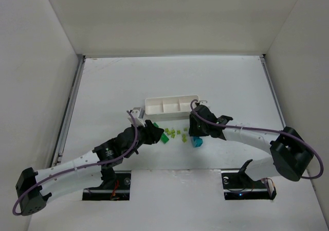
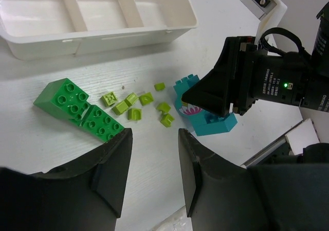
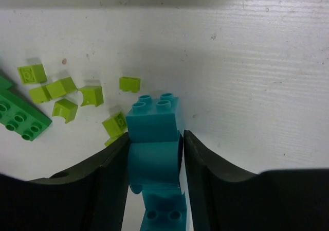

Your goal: Sort the legos into containers by color

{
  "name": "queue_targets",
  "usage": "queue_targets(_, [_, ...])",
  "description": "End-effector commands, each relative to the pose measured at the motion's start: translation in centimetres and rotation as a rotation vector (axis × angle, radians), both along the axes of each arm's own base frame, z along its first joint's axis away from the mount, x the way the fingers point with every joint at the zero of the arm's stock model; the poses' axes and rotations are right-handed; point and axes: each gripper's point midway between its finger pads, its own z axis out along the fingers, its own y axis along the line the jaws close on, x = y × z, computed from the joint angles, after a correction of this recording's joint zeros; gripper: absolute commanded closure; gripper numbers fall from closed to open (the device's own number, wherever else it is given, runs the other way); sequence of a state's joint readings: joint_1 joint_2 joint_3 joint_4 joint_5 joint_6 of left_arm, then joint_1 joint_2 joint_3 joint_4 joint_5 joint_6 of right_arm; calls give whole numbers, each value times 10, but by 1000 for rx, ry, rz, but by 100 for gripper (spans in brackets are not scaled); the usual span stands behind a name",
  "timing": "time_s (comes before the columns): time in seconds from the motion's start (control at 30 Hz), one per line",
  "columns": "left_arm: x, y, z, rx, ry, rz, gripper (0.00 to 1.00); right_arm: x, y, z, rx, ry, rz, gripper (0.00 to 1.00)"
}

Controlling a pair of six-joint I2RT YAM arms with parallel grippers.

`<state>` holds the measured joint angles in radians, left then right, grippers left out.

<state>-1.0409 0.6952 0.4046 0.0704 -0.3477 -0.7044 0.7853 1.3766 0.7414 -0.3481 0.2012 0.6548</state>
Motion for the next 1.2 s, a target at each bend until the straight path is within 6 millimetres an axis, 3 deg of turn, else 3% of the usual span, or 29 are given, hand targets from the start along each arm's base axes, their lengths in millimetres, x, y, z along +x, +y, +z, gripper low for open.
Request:
queue_targets(0.0, [4, 0, 11, -43, -21, 16, 61, 3, 1, -1, 23, -6, -5, 49])
queue_targets(0.17, [6, 3, 14, -42, -24, 27, 61, -3, 1, -6, 23, 18, 2, 38])
queue_targets(0.37, [8, 6, 16, -47, -29, 36, 61, -6, -3, -7, -3, 26, 1, 46])
queue_targets(0.5, [8, 6, 17, -48, -31, 34, 61, -11, -4, -10, -32, 44, 17, 35])
queue_targets(0.57, [8, 7, 18, -49, -36, 34, 61, -13, -5, -13, -53, 51, 21, 35])
queue_targets(0.77, [10, 10, 22, -47, -43, 42, 60, -13, -5, -15, -72, 53, 12, 62])
queue_targets(0.9, [14, 16, 23, -42, -27, 68, 58, -2, 5, 16, 6, -27, -24, 72])
queue_targets(1.07, [19, 21, 39, -81, -20, 100, 57, 16, 25, 93, 249, -182, -83, 72])
queue_targets(1.17, [18, 15, 57, -138, -28, 82, 57, 28, 33, 152, 464, -318, -125, 72])
